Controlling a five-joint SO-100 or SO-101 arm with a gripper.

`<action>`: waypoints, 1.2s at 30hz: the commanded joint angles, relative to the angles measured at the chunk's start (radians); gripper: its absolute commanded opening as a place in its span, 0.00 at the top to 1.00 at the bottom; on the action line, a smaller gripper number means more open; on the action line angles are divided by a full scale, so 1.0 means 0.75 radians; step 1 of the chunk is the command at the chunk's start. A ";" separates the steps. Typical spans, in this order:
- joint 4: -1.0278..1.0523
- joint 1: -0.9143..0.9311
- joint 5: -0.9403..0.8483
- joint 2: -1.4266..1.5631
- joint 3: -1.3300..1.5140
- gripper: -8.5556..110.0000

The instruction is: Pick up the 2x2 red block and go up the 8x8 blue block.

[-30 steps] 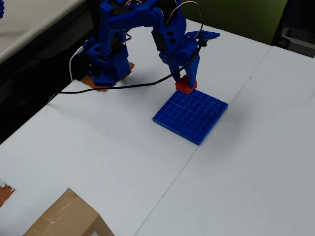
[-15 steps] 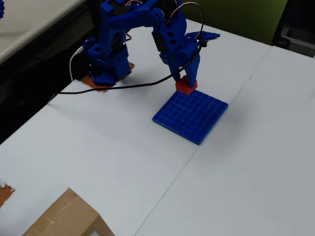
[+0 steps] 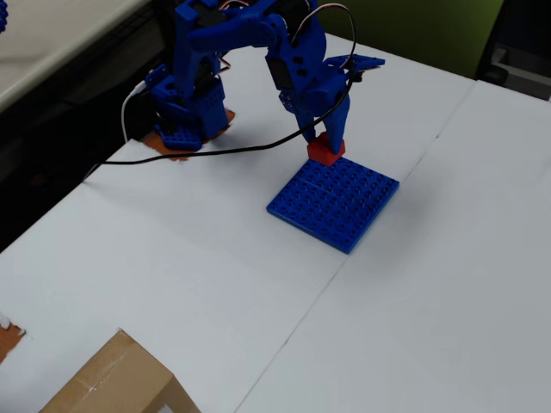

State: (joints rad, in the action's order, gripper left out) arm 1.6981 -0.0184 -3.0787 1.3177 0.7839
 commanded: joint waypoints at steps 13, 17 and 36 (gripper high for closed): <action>-0.004 -0.004 -0.427 0.010 -0.063 0.92; -0.004 -0.004 -0.430 0.010 -0.063 0.92; -0.002 0.000 -0.448 0.010 -0.063 0.92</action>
State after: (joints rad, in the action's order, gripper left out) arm 1.6981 -0.0184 -3.0787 1.3177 0.7839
